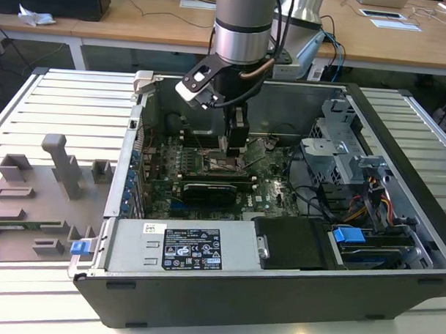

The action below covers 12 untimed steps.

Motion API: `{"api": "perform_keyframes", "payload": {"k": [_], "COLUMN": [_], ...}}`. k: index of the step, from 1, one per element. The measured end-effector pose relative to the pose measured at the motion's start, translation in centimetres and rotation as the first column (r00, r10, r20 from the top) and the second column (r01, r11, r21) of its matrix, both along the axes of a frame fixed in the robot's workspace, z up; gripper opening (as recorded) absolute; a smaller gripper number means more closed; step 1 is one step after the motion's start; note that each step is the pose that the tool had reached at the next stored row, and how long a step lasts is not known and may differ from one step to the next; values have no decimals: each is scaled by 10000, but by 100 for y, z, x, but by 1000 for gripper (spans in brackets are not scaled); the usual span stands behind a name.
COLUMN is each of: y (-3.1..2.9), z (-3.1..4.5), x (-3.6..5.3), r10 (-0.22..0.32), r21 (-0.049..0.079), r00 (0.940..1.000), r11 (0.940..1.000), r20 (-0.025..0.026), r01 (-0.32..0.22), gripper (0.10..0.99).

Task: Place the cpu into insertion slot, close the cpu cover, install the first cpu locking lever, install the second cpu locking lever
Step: 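Place the cpu into insertion slot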

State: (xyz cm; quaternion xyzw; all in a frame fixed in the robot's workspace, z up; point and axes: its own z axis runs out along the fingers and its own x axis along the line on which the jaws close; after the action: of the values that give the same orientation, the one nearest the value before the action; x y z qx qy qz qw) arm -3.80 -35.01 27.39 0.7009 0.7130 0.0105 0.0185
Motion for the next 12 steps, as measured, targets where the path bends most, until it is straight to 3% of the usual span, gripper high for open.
{"api": "perform_keyframes", "payload": {"k": [5, 12], "y": [47, 214], "z": [-69, -133], "x": [-1, -47], "r10": [-7, -31], "r21": [4, 13], "r00": [10000, 10000], "r11": [10000, 10000], "r20": [0, 1], "r01": [7, 31], "gripper": [545, 545]}}
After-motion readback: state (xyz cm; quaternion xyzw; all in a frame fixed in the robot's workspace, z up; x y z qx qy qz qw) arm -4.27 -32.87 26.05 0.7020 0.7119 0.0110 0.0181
